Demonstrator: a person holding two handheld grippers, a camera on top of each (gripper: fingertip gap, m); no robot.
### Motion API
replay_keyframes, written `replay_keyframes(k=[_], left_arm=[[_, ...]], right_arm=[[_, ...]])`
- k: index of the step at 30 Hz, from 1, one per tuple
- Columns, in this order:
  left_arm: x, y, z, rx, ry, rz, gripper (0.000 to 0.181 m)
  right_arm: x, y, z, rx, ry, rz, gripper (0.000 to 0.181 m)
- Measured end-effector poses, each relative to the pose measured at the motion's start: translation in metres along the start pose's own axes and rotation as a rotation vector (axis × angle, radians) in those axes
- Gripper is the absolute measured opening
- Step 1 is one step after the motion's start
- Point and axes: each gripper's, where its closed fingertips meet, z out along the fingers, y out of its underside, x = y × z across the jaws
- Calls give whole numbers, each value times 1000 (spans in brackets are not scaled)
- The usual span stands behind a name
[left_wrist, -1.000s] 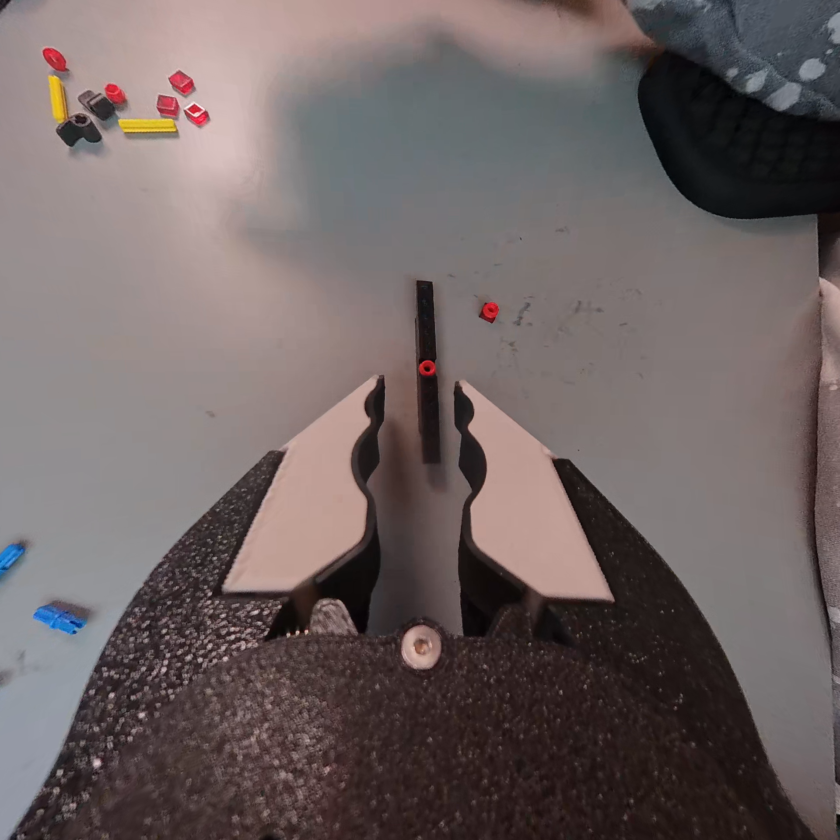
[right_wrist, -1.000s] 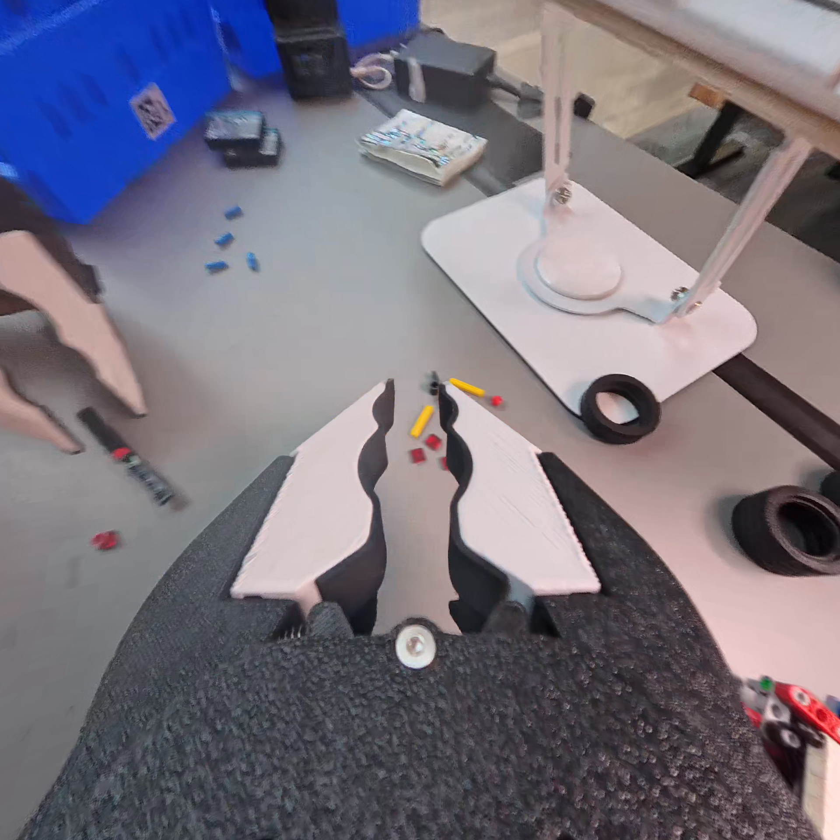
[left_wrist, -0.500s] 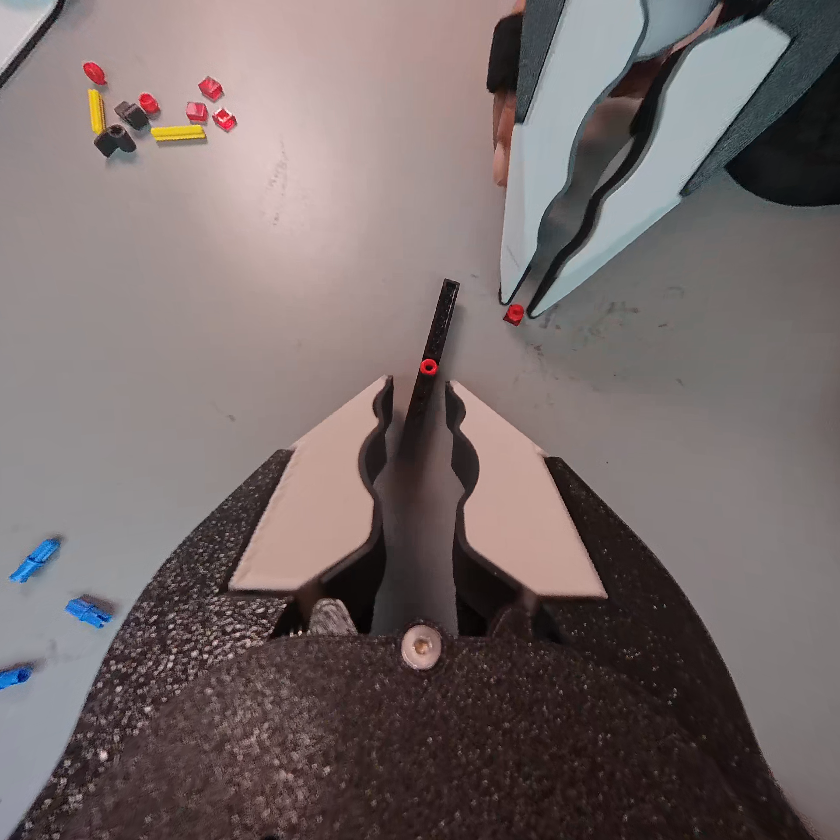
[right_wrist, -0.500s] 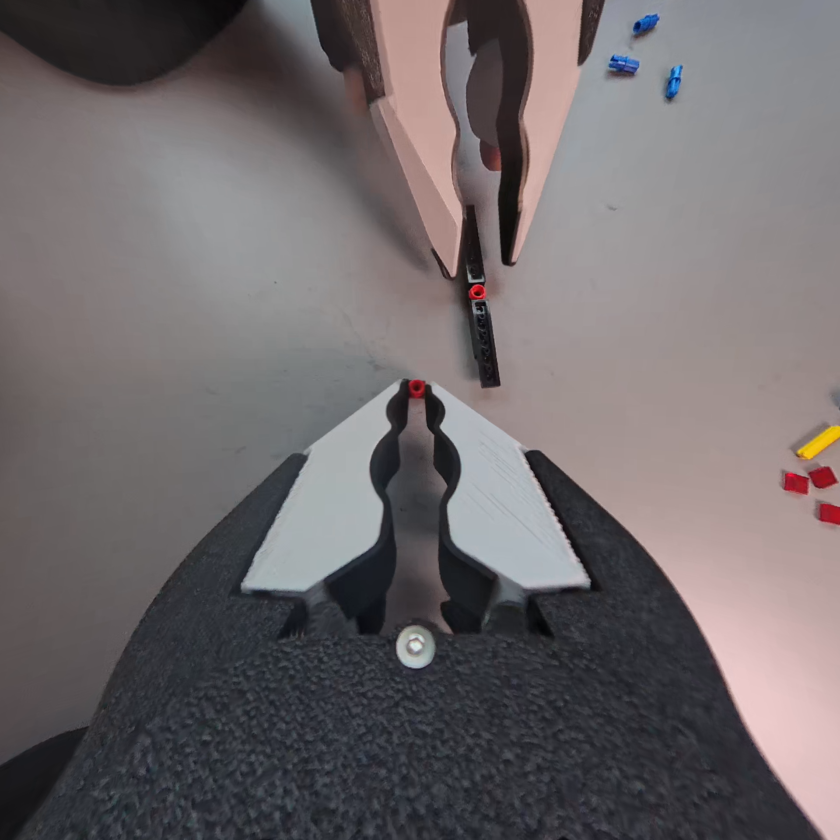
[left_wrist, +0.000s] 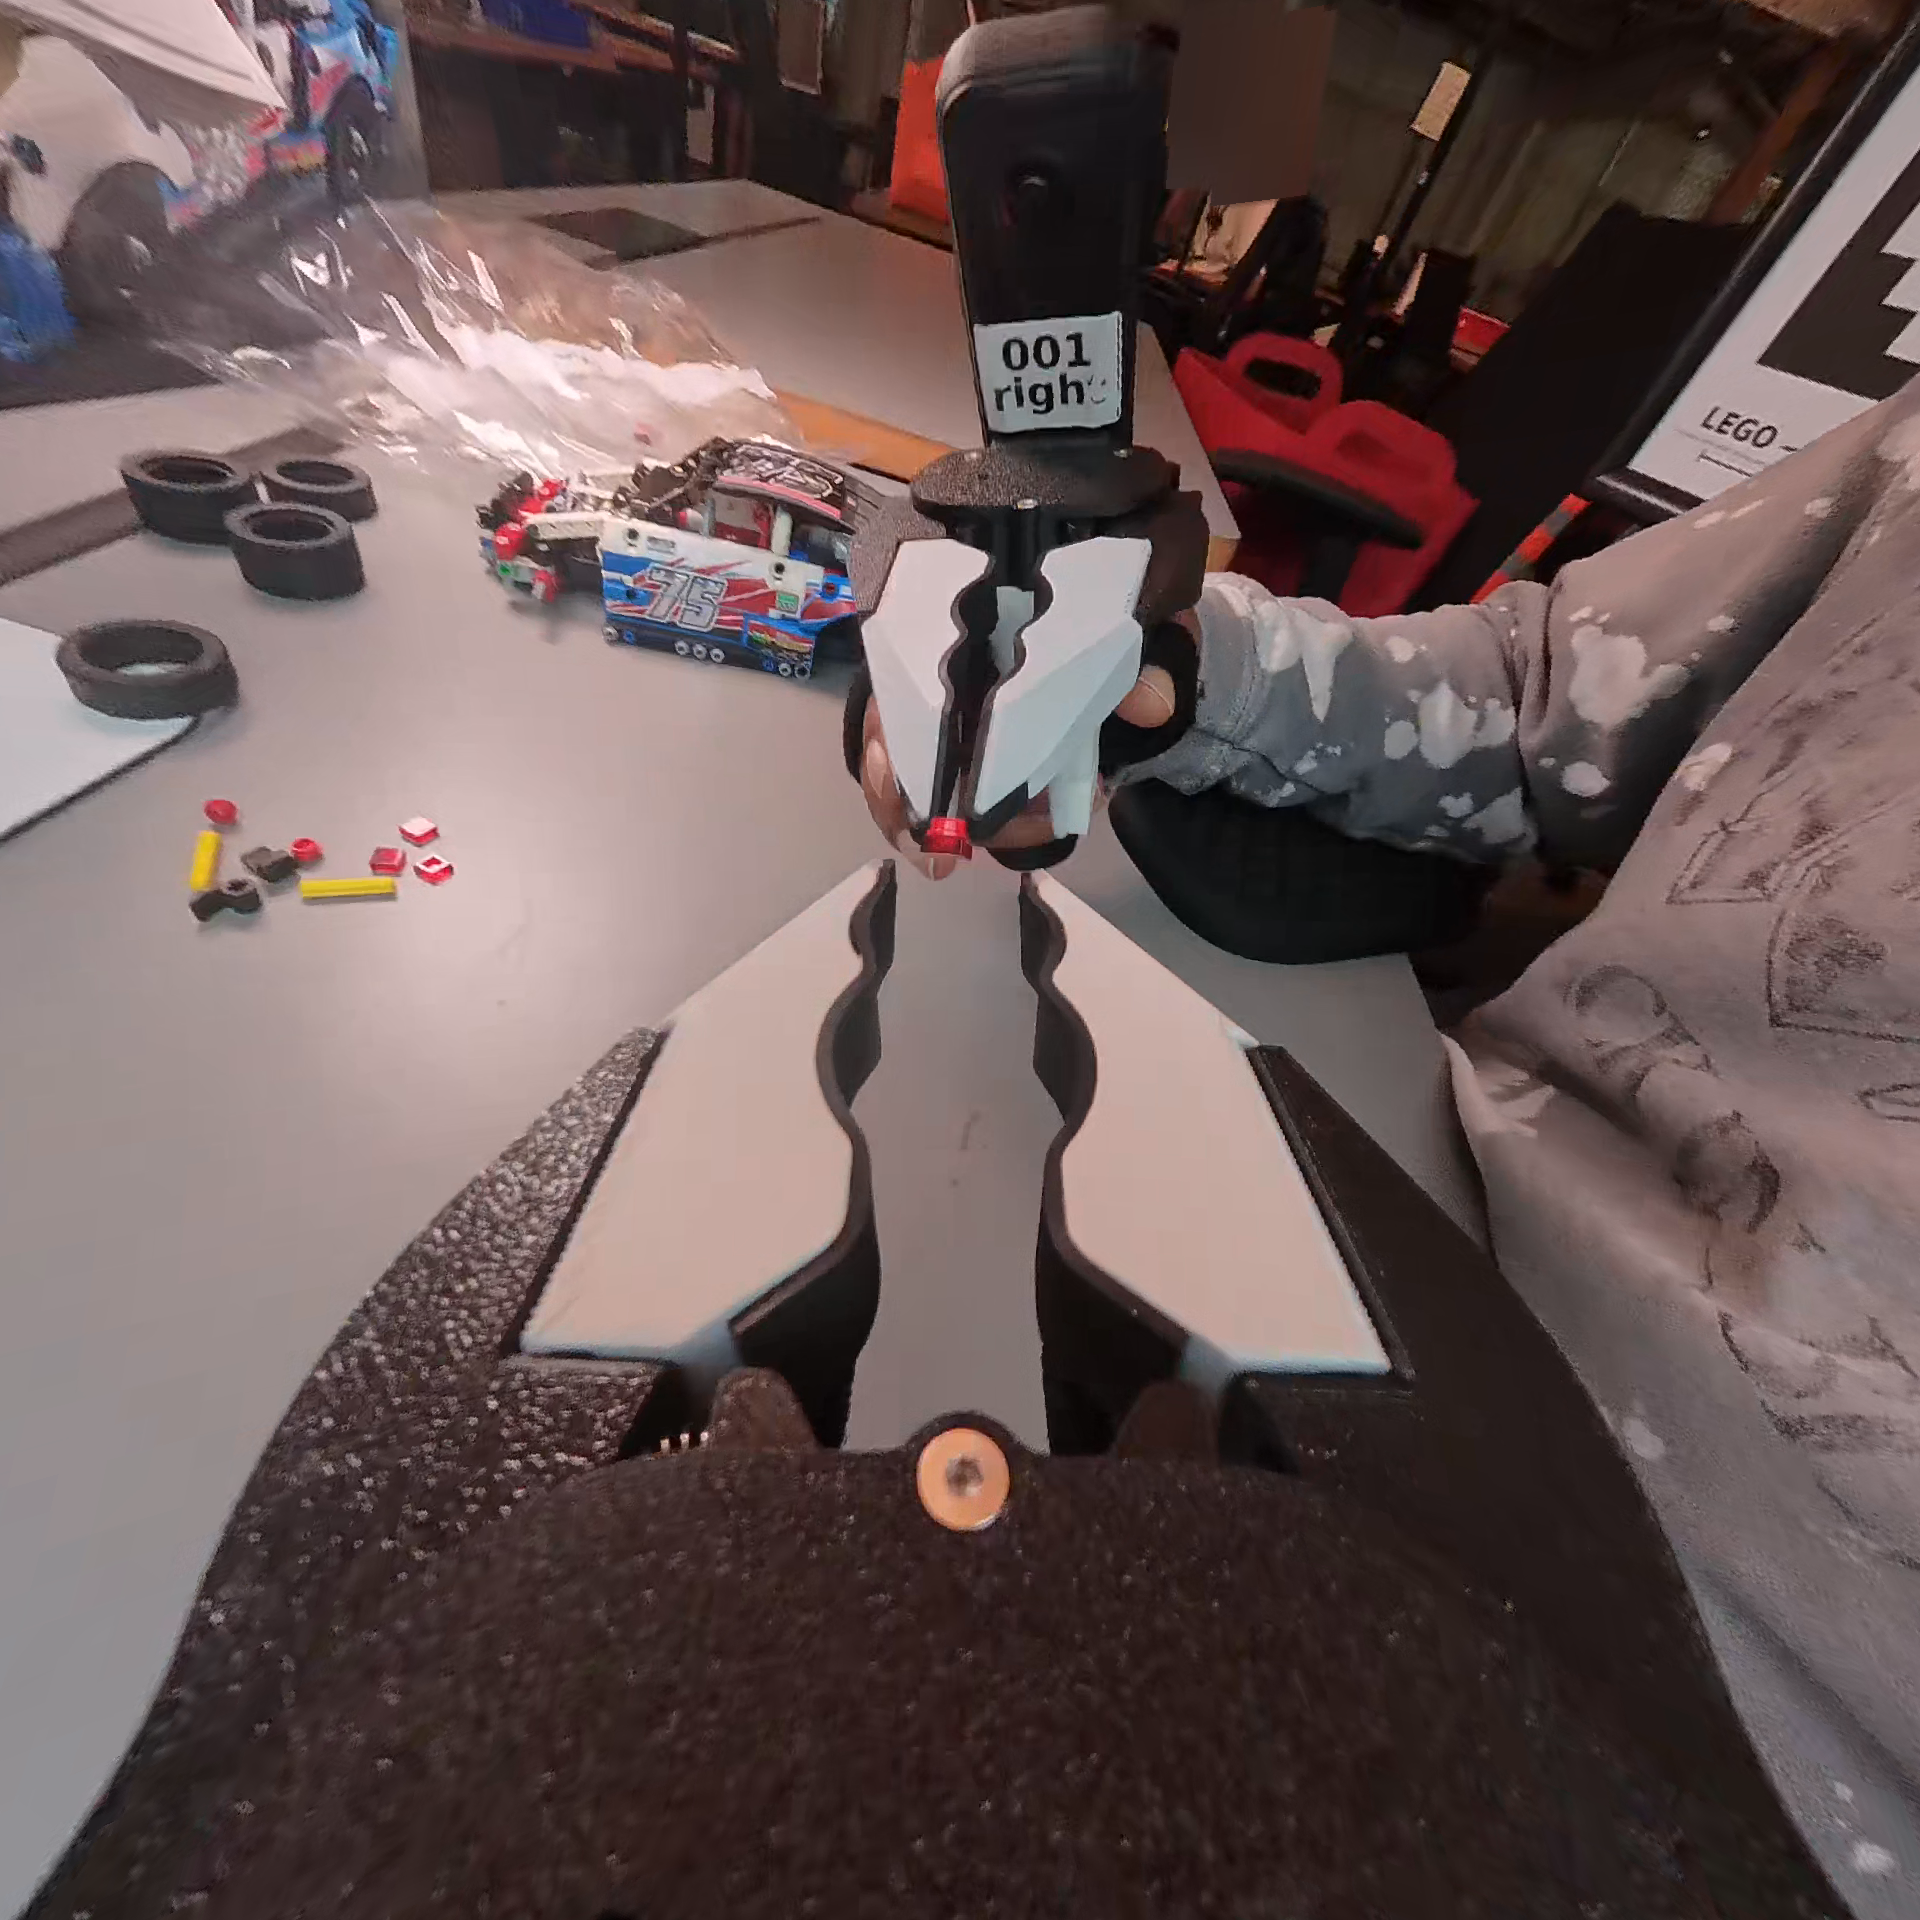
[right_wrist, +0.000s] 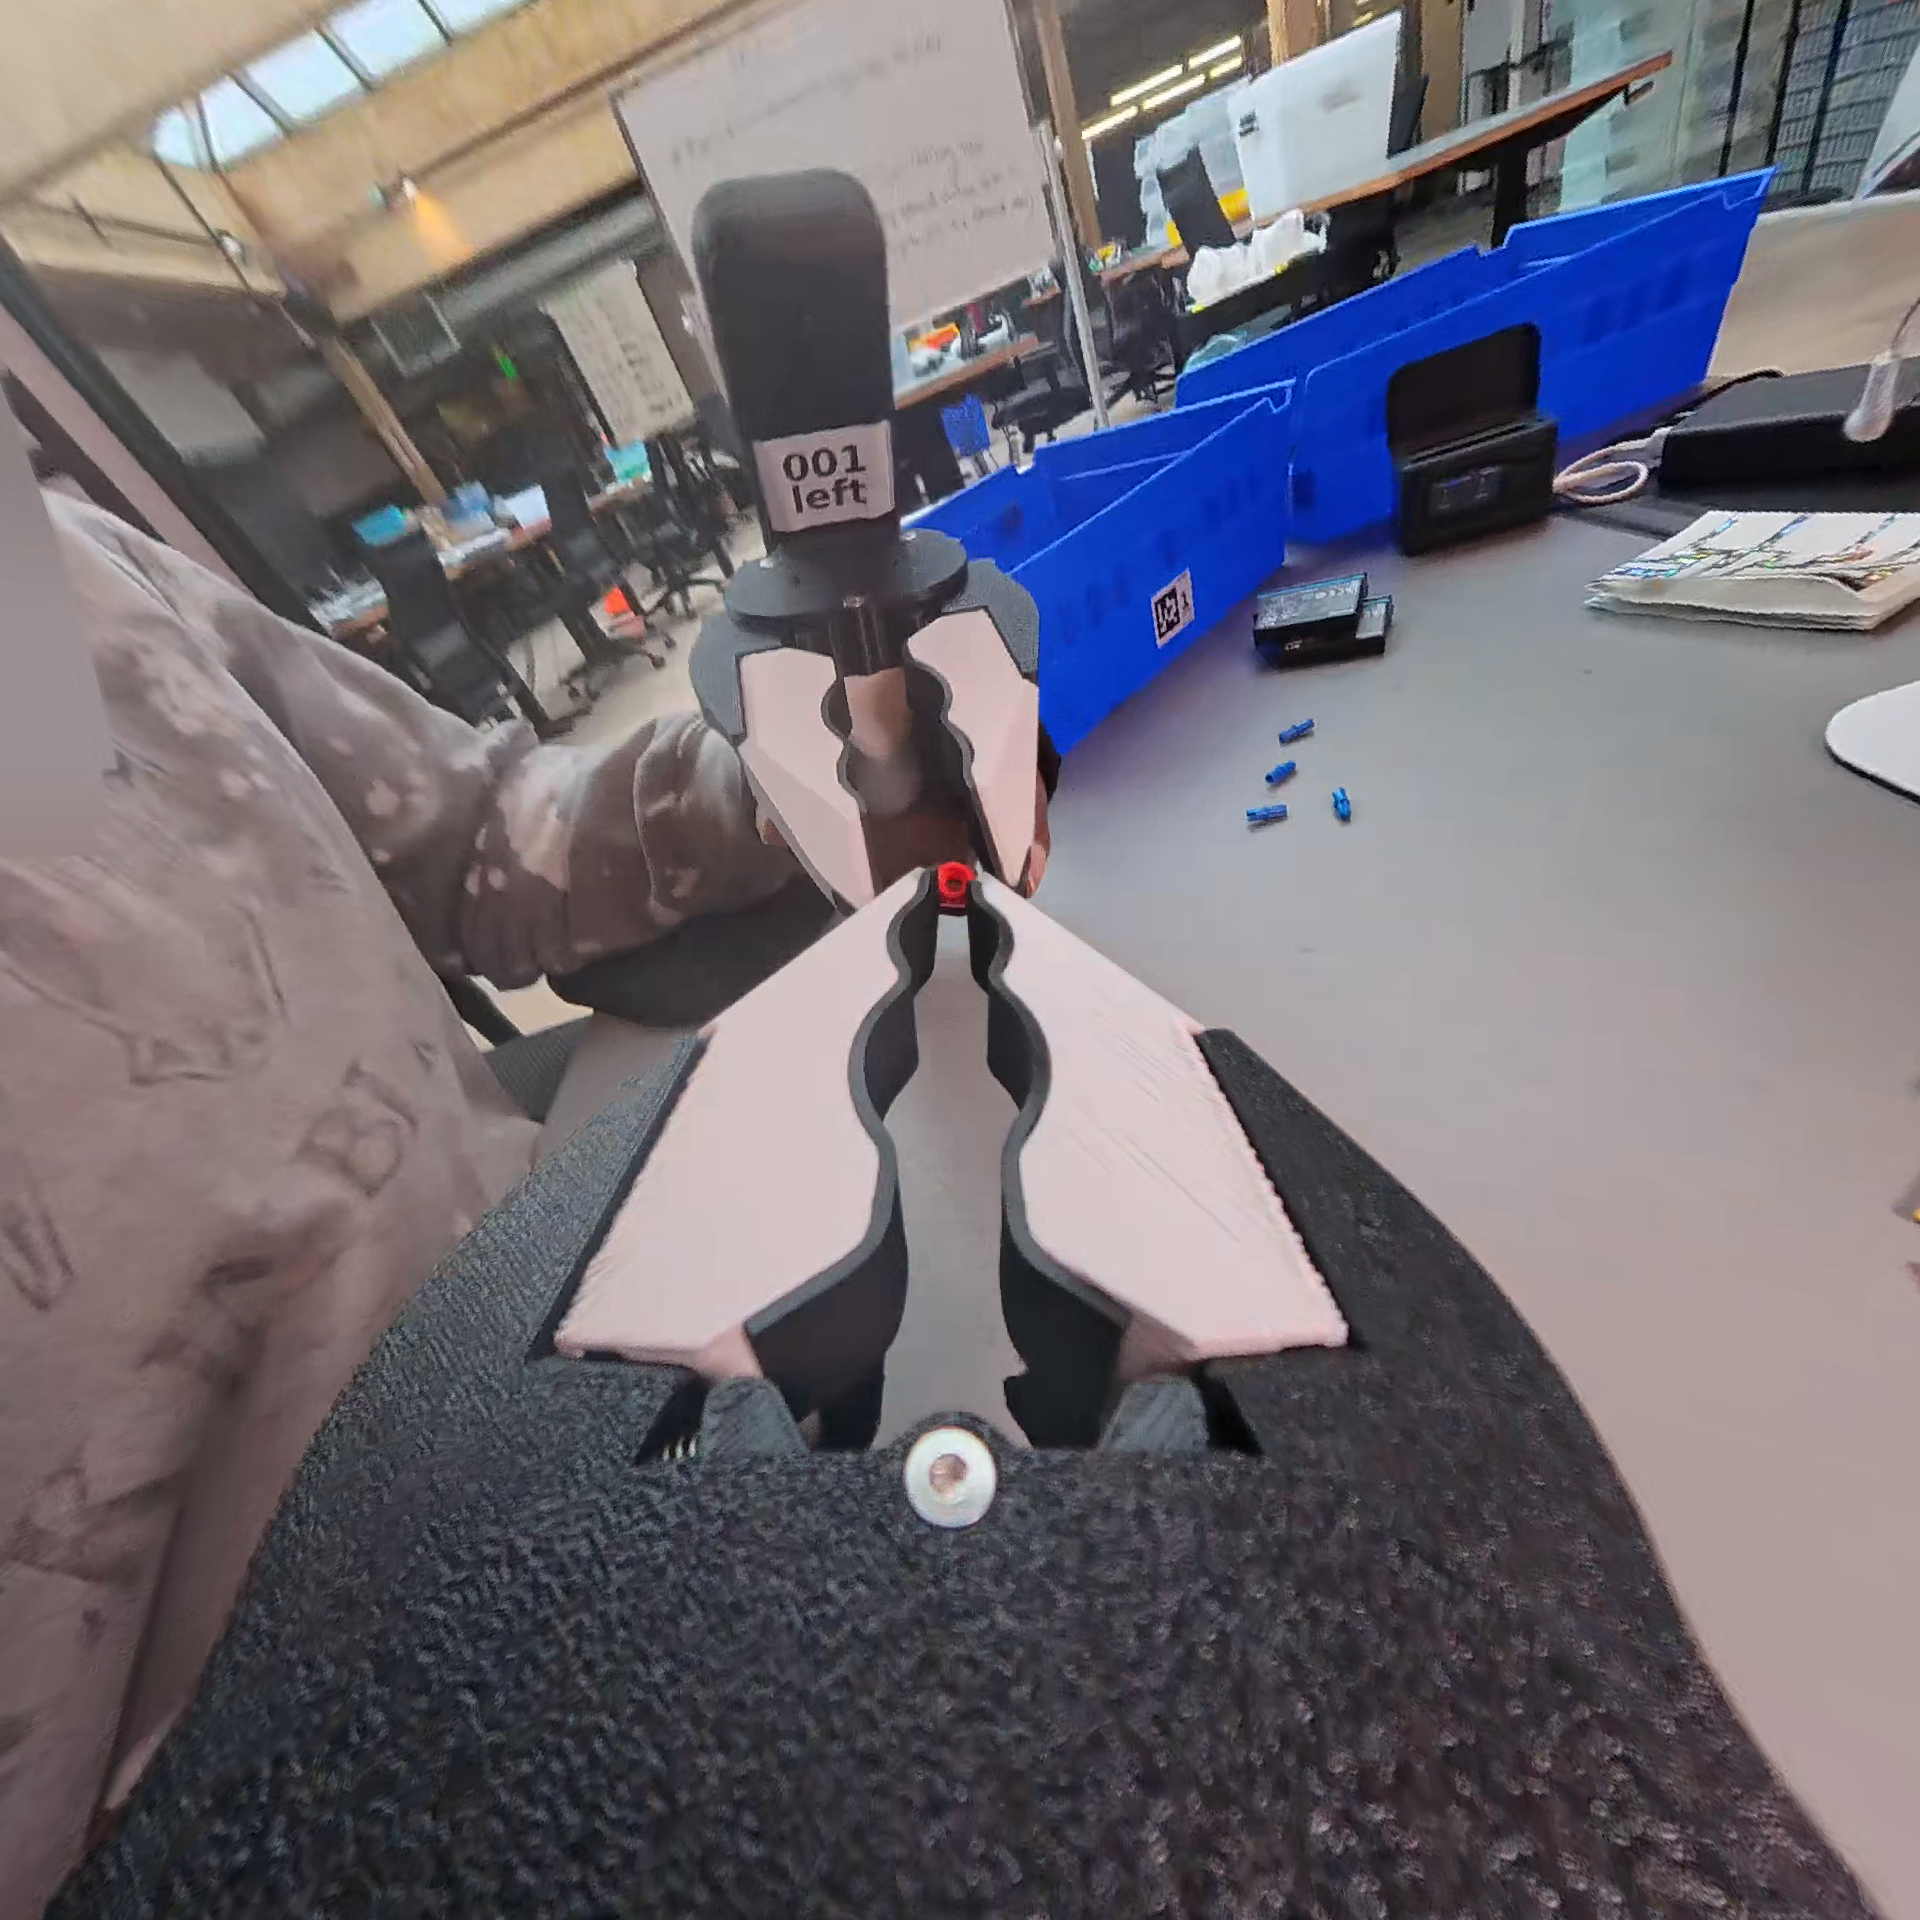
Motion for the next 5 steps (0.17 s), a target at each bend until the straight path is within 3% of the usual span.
replay_keyframes(k=[5], left_arm=[[-9,-8,-2,10,-167,177,12]], right_arm=[[6,-2,3,59,-24,189,5]])
